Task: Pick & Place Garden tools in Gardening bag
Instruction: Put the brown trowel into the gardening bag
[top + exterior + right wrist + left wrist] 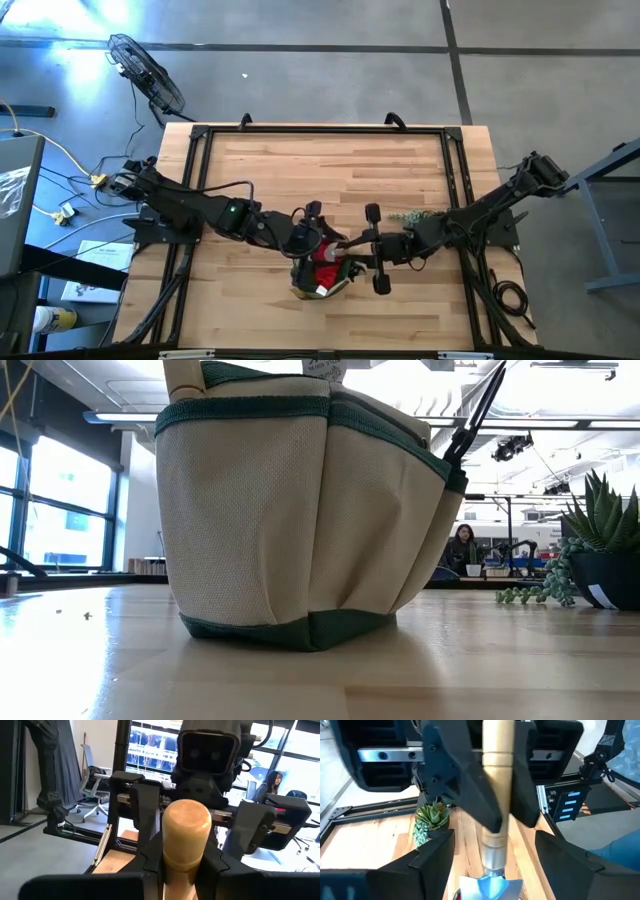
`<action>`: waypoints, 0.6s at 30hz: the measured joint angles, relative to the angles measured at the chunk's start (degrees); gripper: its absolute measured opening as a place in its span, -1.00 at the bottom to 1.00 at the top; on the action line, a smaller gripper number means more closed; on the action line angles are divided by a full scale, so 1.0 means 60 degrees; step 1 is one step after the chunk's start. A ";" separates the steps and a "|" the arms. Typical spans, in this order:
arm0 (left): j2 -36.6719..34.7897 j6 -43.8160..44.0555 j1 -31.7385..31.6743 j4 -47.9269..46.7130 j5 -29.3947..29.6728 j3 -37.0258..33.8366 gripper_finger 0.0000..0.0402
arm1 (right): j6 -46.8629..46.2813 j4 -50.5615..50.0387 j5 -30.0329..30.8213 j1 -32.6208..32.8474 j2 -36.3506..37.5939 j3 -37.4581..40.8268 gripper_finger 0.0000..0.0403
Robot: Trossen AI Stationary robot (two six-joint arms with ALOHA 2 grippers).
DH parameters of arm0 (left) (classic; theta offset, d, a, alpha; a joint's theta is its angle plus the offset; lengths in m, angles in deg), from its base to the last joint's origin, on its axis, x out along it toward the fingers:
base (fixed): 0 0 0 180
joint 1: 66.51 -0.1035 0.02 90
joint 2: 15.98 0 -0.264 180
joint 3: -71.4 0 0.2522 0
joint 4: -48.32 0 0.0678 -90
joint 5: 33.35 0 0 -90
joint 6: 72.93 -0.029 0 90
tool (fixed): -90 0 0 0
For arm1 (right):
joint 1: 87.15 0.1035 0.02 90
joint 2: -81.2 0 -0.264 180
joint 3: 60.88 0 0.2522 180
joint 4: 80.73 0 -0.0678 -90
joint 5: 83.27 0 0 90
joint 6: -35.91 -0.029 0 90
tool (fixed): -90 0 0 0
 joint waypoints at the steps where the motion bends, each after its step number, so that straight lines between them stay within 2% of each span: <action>1: 0.0000 0.0000 0.0000 0.0000 0.0050 0.0000 0.35 | 0.0008 -0.0001 -0.0002 0.0008 0.0007 0.0000 -0.73; 3: 0.0000 0.0000 0.0000 0.0000 0.0178 0.0000 0.37 | 0.0031 -0.0090 0.0042 0.0088 0.0075 0.0000 -0.73; 8: 0.0000 0.0015 0.0000 -0.0208 0.0247 0.0000 0.38 | 0.0240 -0.0666 0.1126 0.0685 0.0603 -0.0004 -0.73; 13: 0.0000 0.0256 0.0001 -0.0780 0.0617 0.0000 0.38 | 0.0199 -0.1052 0.2158 0.1707 0.0933 -0.0004 -0.73; 18: 0.0000 0.0570 0.0001 -0.1324 0.0494 0.0000 0.38 | 0.0178 -0.1150 0.3242 0.2826 0.0976 -0.0004 -0.73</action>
